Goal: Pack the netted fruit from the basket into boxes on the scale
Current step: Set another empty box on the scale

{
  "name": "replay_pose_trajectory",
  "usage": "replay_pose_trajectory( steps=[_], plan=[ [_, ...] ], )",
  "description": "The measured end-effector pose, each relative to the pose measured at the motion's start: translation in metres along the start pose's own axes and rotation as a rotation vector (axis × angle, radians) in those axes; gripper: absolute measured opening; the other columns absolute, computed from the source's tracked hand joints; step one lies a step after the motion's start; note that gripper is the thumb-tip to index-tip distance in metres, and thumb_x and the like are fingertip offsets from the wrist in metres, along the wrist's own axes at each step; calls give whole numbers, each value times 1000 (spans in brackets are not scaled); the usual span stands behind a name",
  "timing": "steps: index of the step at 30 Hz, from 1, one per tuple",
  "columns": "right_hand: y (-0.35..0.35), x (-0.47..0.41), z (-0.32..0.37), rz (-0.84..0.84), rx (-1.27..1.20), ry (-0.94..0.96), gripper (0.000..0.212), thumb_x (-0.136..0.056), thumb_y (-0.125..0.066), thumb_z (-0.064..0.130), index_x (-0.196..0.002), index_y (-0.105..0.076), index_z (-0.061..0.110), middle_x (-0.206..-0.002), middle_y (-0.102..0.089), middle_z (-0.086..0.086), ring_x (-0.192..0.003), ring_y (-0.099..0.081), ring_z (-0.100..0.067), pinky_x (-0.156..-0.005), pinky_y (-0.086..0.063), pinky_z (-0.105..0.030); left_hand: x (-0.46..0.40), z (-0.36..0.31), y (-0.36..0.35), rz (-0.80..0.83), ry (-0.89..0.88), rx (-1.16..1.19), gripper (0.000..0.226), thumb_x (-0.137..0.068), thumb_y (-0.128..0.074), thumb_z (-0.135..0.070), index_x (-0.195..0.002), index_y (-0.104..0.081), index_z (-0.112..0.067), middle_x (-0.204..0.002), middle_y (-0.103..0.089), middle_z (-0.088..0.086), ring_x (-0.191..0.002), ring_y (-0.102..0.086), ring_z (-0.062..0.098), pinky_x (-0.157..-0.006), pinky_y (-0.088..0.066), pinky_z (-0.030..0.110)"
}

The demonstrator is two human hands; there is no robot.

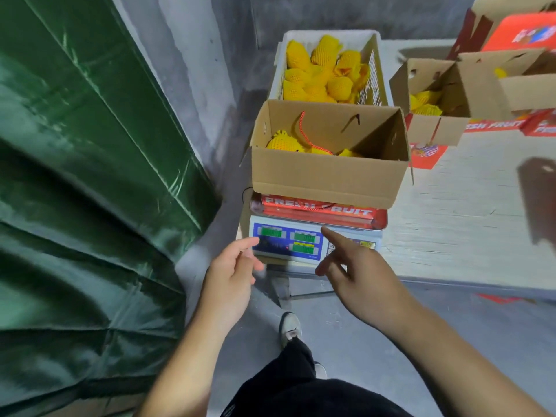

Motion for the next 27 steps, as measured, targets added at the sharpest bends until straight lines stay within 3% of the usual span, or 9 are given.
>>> replay_pose_trajectory(
  steps=[2,6,10,14,19,24,27],
  plan=[
    [1,1,1,19,-5,-6,63,-99,-52,18,-160,-38,28,-96,-77,10,-83,-67,-13,-83,-56,-38,1,2,0,3,1,-1,35,-110,-46,-15,-121,-65,-41,-88,-71,-19,-73,-63,0,-73,-51,20],
    [2,2,1,29,-35,-11,61,-99,-54,18,-158,-41,28,-97,-76,19,-88,-68,-8,-85,-55,-32,-1,0,-3,17,-8,16,38,-109,-47,-15,-118,-64,-48,-91,-72,-19,-72,-64,-1,-67,-50,10],
    [7,-3,-4,4,-37,-31,59,-100,-54,20,-156,-41,33,-98,-75,21,-90,-68,-4,-84,-55,-27,-10,-5,-9,30,-2,69,35,-108,-48,-12,-119,-67,-40,-91,-73,-20,-70,-63,-3,-67,-45,6],
    [15,-18,-4,-31,-30,-32,54,-99,-53,20,-150,-45,38,-94,-72,27,-94,-64,2,-82,-50,-14,-25,-20,-13,76,1,123,33,-107,-51,-13,-116,-70,-38,-96,-74,-19,-81,-68,1,-70,-49,9],
    [47,-59,6,-328,-44,43,42,-96,-60,18,-133,-61,37,-115,-70,23,-98,-63,-2,-80,-50,-20,-70,-67,-7,62,-137,66,31,-102,-57,-15,-112,-71,-41,-98,-75,-18,-87,-66,3,-79,-48,27],
    [86,-118,8,-475,14,55,37,-92,-66,11,-126,-68,27,-119,-68,8,-114,-56,-13,-93,-53,-39,-128,-138,0,27,-360,-54,21,-97,-53,-46,-112,-67,-49,-99,-72,-25,-89,-66,5,-73,-45,7],
    [109,-161,7,-473,50,66,35,-92,-62,19,-126,-69,22,-118,-69,3,-112,-57,-18,-95,-52,-42,-187,-175,-3,68,-401,-98,18,-95,-54,-46,-105,-69,-52,-97,-71,-30,-86,-66,0,-69,-52,18]
  ],
)
Point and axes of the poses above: each hand's wrist, its own x-axis away from the middle knuckle, its own y-axis out of the back of the hand, z = x × y, the point moved 3 cm from there along -x, towards the middle knuckle
